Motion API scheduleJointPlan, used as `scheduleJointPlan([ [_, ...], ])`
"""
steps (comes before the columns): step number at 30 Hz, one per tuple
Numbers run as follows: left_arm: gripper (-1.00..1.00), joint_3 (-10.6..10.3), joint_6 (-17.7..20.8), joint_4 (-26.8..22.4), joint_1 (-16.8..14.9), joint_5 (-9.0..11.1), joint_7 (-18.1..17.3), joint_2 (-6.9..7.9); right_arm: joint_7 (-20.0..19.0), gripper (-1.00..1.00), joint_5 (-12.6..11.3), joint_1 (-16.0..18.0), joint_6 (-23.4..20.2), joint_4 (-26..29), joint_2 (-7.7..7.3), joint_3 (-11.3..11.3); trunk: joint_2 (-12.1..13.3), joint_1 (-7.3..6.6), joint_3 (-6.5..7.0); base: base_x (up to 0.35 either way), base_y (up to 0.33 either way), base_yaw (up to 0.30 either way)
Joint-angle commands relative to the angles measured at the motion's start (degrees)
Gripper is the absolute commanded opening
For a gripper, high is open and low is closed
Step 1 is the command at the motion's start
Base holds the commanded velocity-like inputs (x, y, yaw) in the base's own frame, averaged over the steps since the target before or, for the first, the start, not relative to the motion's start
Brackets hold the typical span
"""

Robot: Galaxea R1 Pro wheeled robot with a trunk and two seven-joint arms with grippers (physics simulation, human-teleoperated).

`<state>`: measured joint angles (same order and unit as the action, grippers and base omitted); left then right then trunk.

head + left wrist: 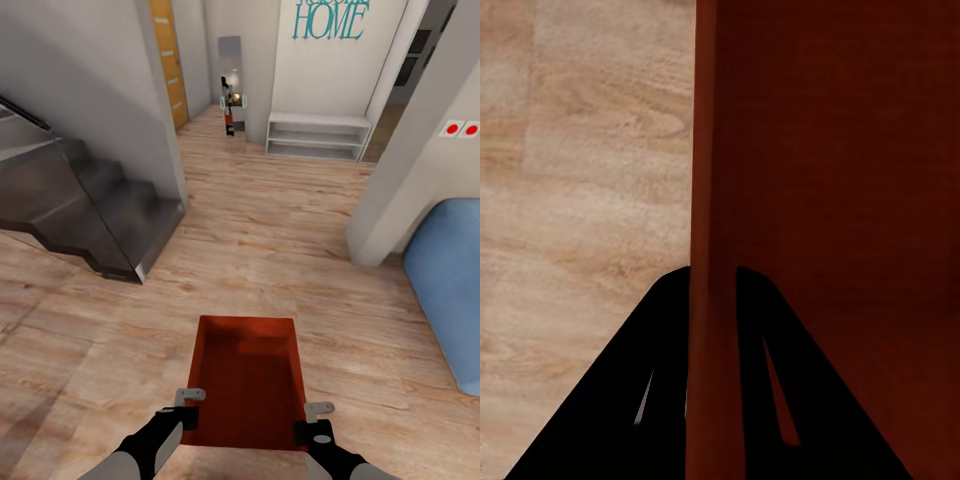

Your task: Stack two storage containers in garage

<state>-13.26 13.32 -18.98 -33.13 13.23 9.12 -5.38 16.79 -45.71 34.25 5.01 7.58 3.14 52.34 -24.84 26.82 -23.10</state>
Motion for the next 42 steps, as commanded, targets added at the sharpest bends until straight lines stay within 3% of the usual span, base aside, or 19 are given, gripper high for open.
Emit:
scheduleJointPlan([
  [1, -1.0, -2.03, 0.21, -0.35, -0.05, 1.01, 0.29, 0.11, 0.3, -1.0, -1.8, 0.03, -0.72, -0.11, -0.6, -0.02, -0.09, 0.06, -0.08, 0.319, 0.112, -0.153],
  [19, -1.0, -2.03, 0.21, -0.35, -0.04, 1.01, 0.29, 0.11, 0.28, -1.0, -1.83, 0.03, -0.79, -0.11, -0.59, -0.04, -0.09, 0.06, -0.08, 0.319, 0.112, -0.253],
  [42, -1.0, -2.03, 0.3, -0.35, -0.05, 1.09, 0.29, 0.07, 0.17, -1.0, -1.79, 0.02, -0.79, -0.11, -0.59, 0.04, -0.09, 0.06, -0.08, 0.32, 0.112, -0.011],
])
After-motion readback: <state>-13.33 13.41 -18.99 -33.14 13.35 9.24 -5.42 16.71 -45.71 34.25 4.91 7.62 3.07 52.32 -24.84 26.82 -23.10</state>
